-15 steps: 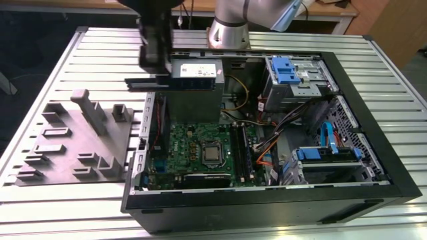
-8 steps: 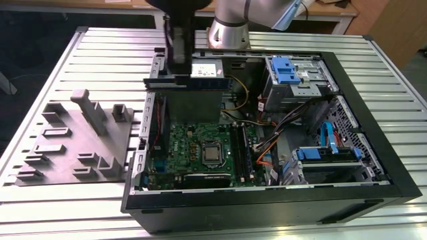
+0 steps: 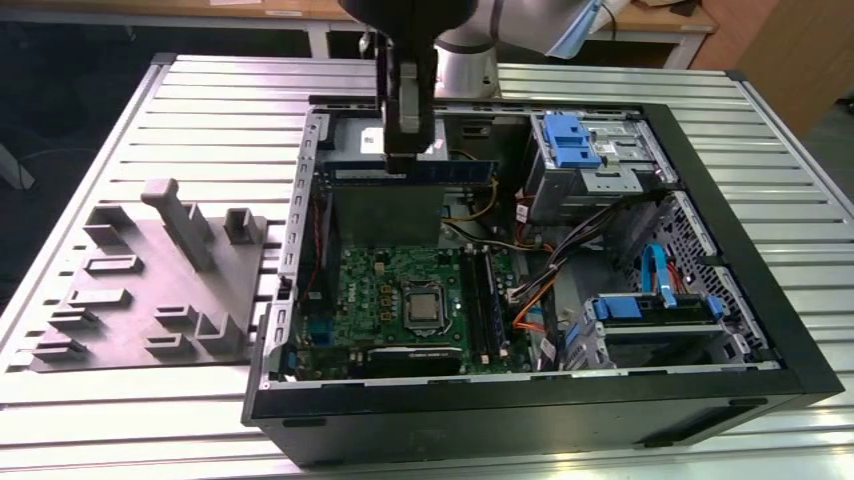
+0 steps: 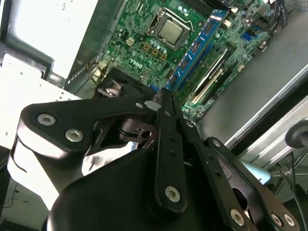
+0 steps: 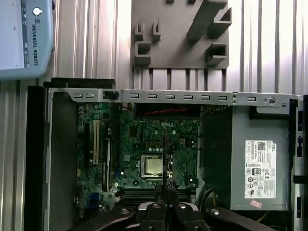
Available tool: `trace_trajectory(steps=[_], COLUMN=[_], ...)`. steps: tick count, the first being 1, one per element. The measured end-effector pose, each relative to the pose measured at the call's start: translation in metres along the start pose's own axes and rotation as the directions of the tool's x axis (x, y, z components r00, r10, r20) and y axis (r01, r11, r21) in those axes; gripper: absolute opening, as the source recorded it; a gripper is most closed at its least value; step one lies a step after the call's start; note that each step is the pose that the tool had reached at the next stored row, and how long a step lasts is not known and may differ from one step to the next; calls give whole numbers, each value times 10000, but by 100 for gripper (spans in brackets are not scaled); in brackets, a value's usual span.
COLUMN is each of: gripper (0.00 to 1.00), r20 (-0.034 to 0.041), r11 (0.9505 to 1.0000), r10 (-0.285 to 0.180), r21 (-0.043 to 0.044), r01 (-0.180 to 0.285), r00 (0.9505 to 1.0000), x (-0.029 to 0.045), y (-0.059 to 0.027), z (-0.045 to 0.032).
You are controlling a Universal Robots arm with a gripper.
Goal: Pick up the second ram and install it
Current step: 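Pick up the second ram and move it above second insertion slot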
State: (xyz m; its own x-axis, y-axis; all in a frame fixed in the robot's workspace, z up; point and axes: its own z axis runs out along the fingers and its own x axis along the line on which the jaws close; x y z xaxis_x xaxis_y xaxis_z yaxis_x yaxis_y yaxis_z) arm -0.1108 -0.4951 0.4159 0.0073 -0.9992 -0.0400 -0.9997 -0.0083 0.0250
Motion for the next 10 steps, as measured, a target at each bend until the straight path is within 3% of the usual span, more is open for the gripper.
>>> trace_trajectory(steps=[7,10], gripper=[12,12], r20=[-1,-4], r11=[10000,10000], r10=[0,2], r21=[-11,-11], r01=[0,-2], r00=[10000,10000], x=[5,5], y=[-80,-81], z=[121,125])
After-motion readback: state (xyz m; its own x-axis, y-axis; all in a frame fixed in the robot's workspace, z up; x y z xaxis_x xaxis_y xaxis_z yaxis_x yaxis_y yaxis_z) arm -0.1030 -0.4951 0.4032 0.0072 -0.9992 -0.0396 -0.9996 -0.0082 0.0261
